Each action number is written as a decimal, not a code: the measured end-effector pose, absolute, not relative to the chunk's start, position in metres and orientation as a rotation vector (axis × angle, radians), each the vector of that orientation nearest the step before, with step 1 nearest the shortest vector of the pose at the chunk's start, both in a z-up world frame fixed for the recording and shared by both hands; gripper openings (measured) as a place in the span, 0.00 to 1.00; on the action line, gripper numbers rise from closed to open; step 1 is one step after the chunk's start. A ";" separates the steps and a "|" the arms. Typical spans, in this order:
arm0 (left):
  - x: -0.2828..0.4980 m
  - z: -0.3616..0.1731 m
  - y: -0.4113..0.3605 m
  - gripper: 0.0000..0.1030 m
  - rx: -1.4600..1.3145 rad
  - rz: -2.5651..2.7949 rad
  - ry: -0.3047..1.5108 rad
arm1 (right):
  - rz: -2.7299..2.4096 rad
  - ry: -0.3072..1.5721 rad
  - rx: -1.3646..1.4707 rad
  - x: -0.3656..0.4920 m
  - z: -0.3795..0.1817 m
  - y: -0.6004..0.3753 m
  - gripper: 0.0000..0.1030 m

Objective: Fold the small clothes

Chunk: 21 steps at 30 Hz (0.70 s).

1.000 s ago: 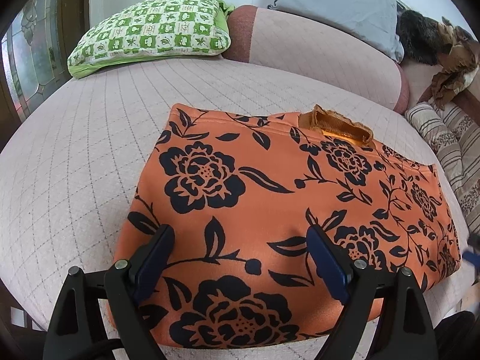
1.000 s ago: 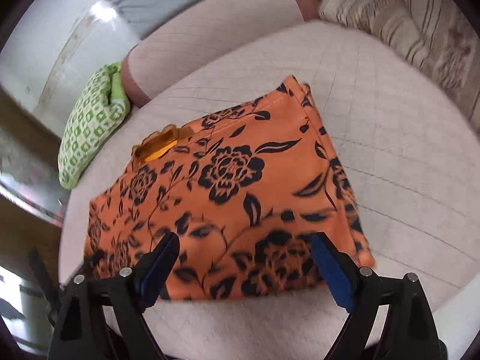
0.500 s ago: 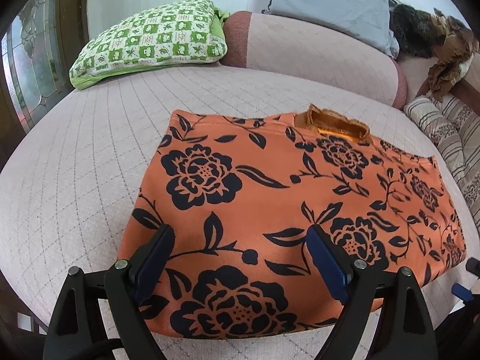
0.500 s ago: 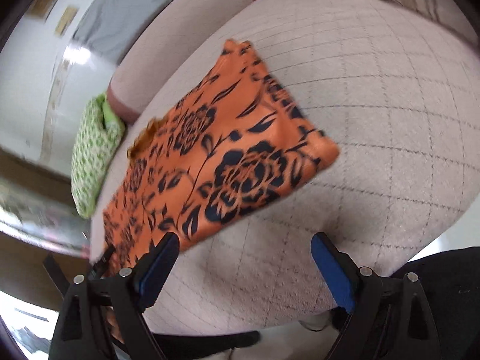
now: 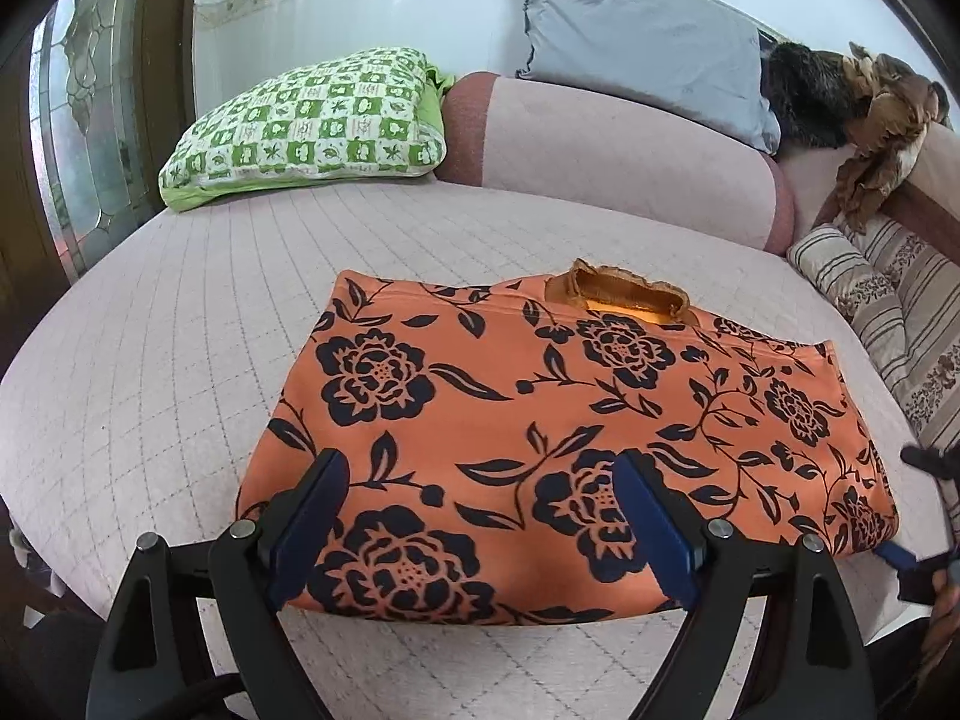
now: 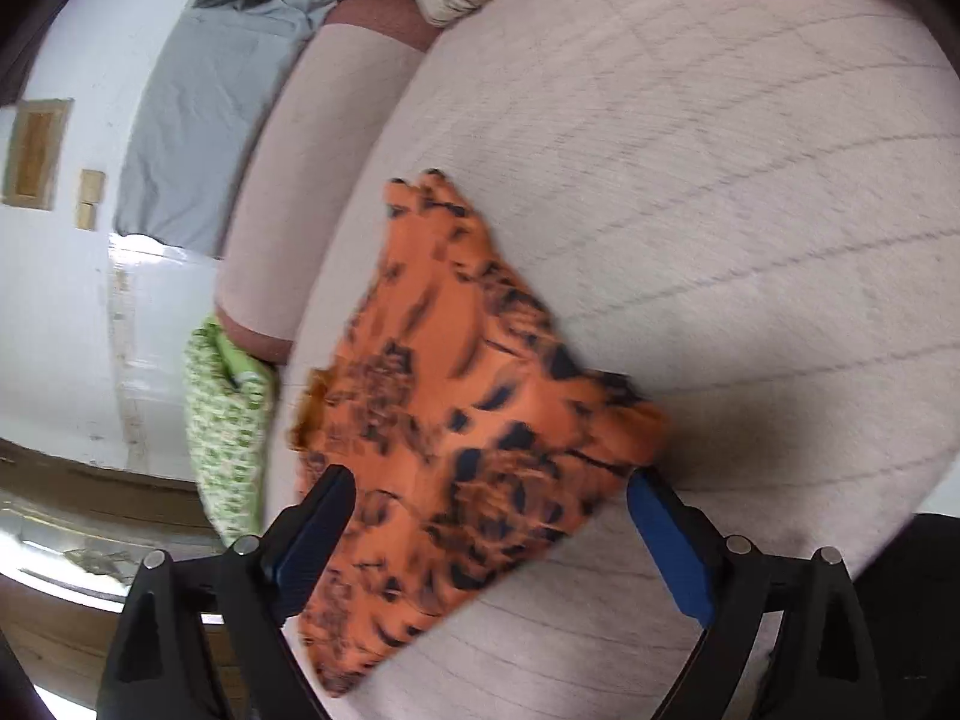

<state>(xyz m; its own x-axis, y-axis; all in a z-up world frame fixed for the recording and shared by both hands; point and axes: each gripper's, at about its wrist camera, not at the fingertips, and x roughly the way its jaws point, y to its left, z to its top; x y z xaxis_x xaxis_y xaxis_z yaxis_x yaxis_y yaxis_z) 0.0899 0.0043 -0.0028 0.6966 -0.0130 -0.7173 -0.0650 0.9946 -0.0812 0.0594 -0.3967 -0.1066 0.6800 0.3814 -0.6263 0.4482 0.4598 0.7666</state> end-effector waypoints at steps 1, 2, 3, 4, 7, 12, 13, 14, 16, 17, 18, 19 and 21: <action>0.091 -0.004 0.002 0.87 -0.092 0.036 0.801 | -0.035 0.869 1.133 0.063 -0.106 -0.395 0.91; 0.092 -0.006 0.001 0.87 -0.087 0.037 0.808 | -0.035 0.874 1.127 0.067 -0.108 -0.394 0.91; 0.095 -0.011 -0.003 0.87 -0.072 0.037 0.830 | -0.044 0.883 1.129 0.068 -0.110 -0.393 0.91; 0.098 -0.015 -0.006 0.87 -0.059 0.041 0.847 | -0.051 0.886 1.138 0.070 -0.114 -0.393 0.90; 0.114 -0.045 -0.022 0.87 0.037 0.053 0.974 | -0.070 0.863 1.111 0.072 -0.109 -0.392 0.68; 0.106 -0.032 -0.030 0.87 0.054 0.049 0.882 | -0.091 0.909 0.941 0.086 -0.098 -0.381 0.39; 0.105 -0.029 -0.032 0.87 0.066 0.058 0.863 | -0.084 0.924 0.928 0.087 -0.101 -0.380 0.44; 0.105 -0.028 -0.032 0.87 0.076 0.075 0.850 | -0.086 0.929 0.929 0.087 -0.103 -0.380 0.53; 0.107 -0.033 -0.030 0.87 0.078 0.095 0.861 | -0.097 0.911 0.961 0.084 -0.106 -0.381 0.73; 0.109 -0.039 -0.031 0.87 0.101 0.108 0.881 | -0.103 0.894 0.976 0.082 -0.105 -0.381 0.73; 0.113 -0.050 -0.033 0.87 0.140 0.116 0.920 | -0.102 0.884 0.969 0.083 -0.103 -0.379 0.73; 0.115 -0.059 -0.034 0.87 0.160 0.106 0.949 | -0.093 0.889 0.940 0.086 -0.101 -0.376 0.73; 0.114 -0.050 -0.030 0.87 0.122 0.101 0.934 | -0.099 0.914 0.910 0.092 -0.104 -0.373 0.73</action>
